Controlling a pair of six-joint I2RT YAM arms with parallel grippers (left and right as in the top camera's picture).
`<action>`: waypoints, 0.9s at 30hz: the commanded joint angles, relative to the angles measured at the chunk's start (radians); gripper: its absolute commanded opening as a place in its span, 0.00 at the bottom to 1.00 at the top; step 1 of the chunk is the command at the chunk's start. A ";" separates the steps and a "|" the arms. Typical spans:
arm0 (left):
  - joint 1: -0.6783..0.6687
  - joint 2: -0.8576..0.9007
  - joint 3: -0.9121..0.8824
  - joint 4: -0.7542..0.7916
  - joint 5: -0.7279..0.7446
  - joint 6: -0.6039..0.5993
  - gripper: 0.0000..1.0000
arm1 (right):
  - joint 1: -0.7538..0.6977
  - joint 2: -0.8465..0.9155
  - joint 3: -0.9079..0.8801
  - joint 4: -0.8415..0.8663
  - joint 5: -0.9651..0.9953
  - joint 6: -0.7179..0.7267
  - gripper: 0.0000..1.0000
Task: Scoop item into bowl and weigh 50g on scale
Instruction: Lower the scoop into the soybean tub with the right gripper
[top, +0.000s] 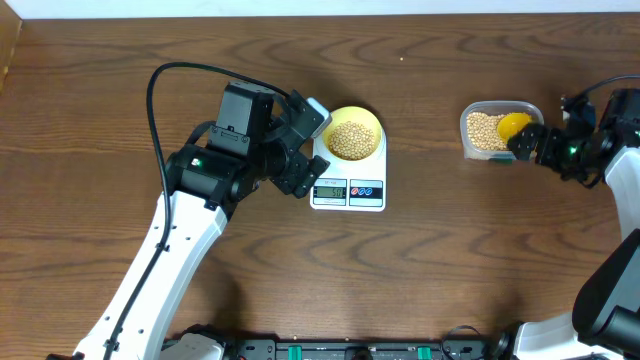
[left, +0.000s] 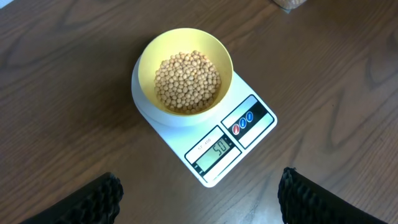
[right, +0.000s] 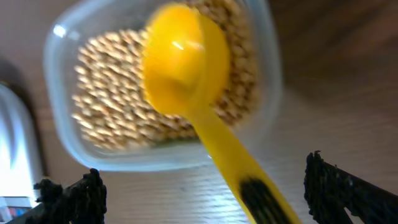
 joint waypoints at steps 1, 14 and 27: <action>0.005 -0.001 -0.007 0.000 0.013 -0.009 0.82 | 0.005 -0.018 -0.005 -0.020 0.088 -0.081 0.99; 0.005 -0.001 -0.007 0.000 0.013 -0.008 0.82 | 0.006 -0.083 0.002 0.002 -0.004 -0.167 0.99; 0.005 -0.001 -0.007 0.000 0.013 -0.008 0.82 | 0.006 -0.333 0.002 -0.045 -0.006 -0.331 0.99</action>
